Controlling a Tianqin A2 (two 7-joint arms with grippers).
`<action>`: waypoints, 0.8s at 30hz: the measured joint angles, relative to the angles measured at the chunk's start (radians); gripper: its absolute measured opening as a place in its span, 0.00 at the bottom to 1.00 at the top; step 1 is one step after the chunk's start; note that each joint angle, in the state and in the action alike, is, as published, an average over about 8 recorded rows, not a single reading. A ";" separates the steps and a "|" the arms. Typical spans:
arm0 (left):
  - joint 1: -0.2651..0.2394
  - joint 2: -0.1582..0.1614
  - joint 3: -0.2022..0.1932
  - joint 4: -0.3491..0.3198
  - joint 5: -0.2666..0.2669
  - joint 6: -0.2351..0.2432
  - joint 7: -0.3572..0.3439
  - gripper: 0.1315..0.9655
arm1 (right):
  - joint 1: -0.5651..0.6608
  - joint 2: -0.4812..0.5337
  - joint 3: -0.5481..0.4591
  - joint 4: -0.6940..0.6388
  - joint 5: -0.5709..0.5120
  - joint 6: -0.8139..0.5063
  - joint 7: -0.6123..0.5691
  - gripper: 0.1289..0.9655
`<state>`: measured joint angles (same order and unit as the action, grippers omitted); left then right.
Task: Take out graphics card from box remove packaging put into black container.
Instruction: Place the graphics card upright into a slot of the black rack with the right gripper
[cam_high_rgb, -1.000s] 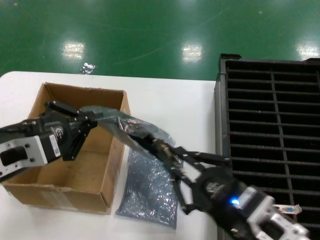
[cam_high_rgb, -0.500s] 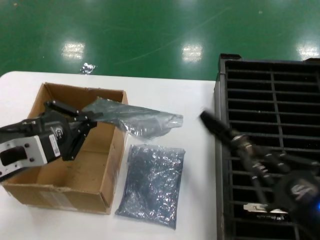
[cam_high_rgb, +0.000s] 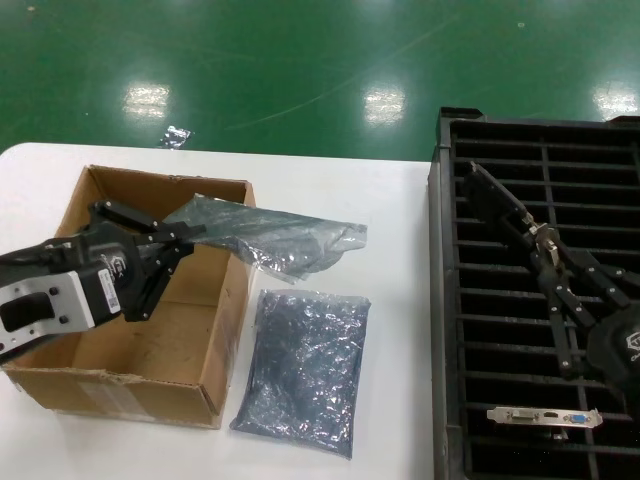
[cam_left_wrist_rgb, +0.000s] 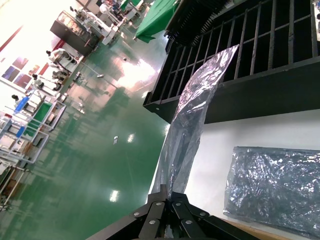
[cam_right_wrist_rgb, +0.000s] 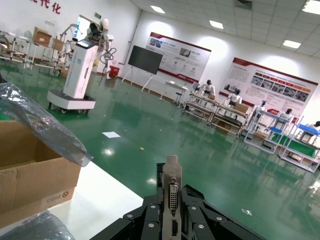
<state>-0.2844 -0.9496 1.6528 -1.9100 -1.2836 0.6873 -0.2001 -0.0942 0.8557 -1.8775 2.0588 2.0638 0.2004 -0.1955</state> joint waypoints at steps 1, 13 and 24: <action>0.000 0.000 0.000 0.000 0.000 0.000 0.000 0.01 | 0.000 0.000 0.000 0.000 0.000 0.000 0.000 0.07; 0.000 0.000 0.000 0.000 0.000 0.000 0.000 0.01 | 0.142 -0.011 -0.122 -0.038 0.075 0.072 -0.087 0.07; 0.000 0.000 0.000 0.000 0.000 0.000 0.000 0.01 | 0.477 -0.035 -0.289 -0.153 0.288 0.246 -0.319 0.07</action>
<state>-0.2844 -0.9495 1.6528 -1.9100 -1.2835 0.6874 -0.2001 0.3832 0.8204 -2.1660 1.9061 2.3520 0.4465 -0.5149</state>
